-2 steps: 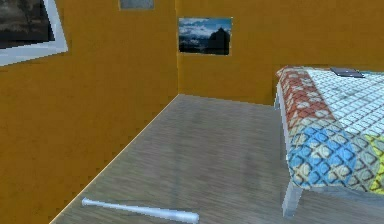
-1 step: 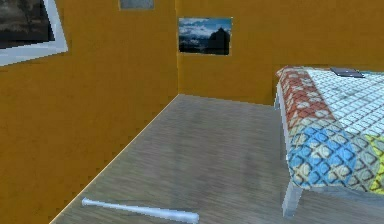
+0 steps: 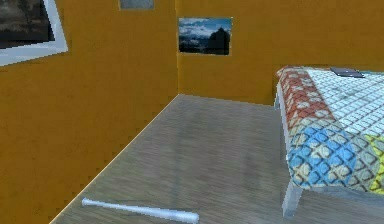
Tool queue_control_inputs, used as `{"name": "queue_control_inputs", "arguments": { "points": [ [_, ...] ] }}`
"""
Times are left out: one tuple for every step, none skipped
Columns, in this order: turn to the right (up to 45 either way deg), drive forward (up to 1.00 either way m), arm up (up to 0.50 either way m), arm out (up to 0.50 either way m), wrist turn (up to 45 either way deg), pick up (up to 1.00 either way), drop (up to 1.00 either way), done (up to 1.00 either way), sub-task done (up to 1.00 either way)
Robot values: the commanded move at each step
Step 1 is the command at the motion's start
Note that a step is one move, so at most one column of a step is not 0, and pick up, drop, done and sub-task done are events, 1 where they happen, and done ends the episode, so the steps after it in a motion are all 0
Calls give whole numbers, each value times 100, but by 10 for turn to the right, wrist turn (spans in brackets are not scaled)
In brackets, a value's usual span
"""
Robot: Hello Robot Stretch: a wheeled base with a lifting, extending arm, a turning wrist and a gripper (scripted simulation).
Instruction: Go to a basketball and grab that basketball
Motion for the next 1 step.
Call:
{"name": "queue_control_inputs", "arguments": {
  "points": [
    [0, 0, 0, 50, 0, 0, 0, 0, 0]
  ]
}}
